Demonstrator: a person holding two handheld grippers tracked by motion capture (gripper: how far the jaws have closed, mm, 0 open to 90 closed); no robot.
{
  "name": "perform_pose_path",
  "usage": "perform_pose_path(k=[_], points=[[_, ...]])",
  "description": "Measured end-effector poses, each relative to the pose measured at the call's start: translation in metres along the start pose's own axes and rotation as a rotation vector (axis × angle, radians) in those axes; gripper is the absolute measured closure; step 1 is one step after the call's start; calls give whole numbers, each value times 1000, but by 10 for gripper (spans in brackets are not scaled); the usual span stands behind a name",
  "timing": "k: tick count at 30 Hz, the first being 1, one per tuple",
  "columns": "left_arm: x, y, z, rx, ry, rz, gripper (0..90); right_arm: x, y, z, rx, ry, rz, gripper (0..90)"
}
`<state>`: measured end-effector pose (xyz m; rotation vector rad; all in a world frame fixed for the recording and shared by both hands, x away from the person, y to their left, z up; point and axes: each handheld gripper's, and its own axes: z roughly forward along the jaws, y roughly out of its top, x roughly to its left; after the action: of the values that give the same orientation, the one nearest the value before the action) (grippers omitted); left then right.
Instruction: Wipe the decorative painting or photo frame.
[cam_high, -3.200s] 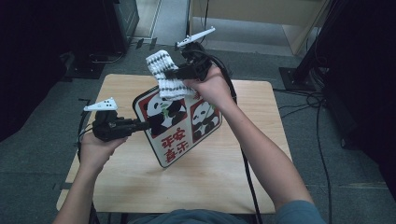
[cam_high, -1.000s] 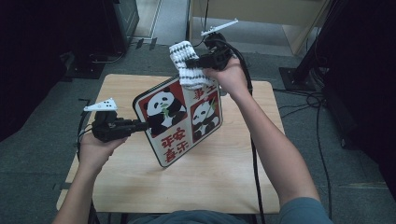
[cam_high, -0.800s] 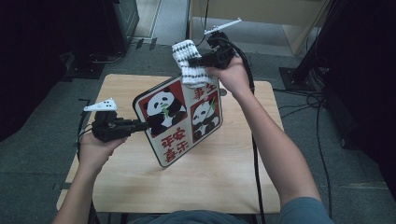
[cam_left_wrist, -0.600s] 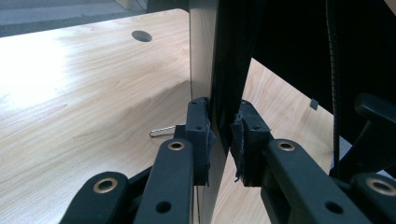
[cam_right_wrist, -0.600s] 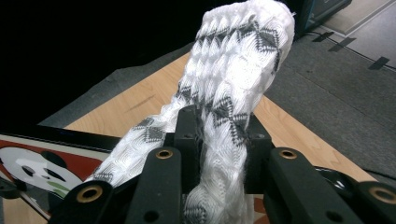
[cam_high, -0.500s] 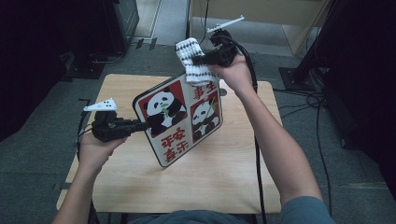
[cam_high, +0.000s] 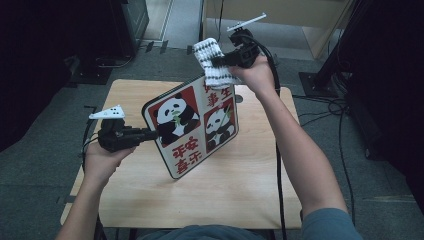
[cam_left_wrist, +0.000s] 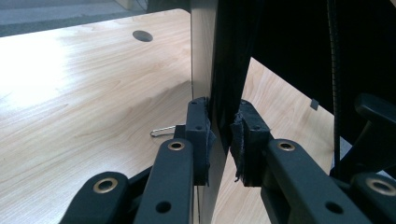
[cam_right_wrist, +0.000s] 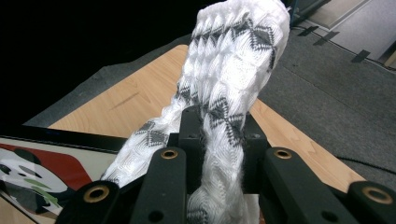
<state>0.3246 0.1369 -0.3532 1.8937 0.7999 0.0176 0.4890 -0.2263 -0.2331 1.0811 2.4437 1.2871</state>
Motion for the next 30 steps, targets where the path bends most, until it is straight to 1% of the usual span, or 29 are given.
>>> perform_pose_path(k=[8,11,15,19,24,27,30], points=[[0,0,0,-2,1,-2,784,-10,1,-4,9,-25,13,774],[0,0,0,-2,3,0,784,-16,0,-7,7,-31,29,774],[0,0,0,-3,4,-1,785,-19,0,-10,9,-42,27,774],[0,0,0,-3,5,0,785,-26,-2,-14,8,-57,43,775],[1,0,-1,-2,5,1,785,-30,-3,-17,5,-68,55,777],[1,0,-1,-2,6,2,785,-33,-5,-19,9,-89,48,779],[0,0,-1,-3,10,4,784,-38,-8,-20,14,-100,56,783]])
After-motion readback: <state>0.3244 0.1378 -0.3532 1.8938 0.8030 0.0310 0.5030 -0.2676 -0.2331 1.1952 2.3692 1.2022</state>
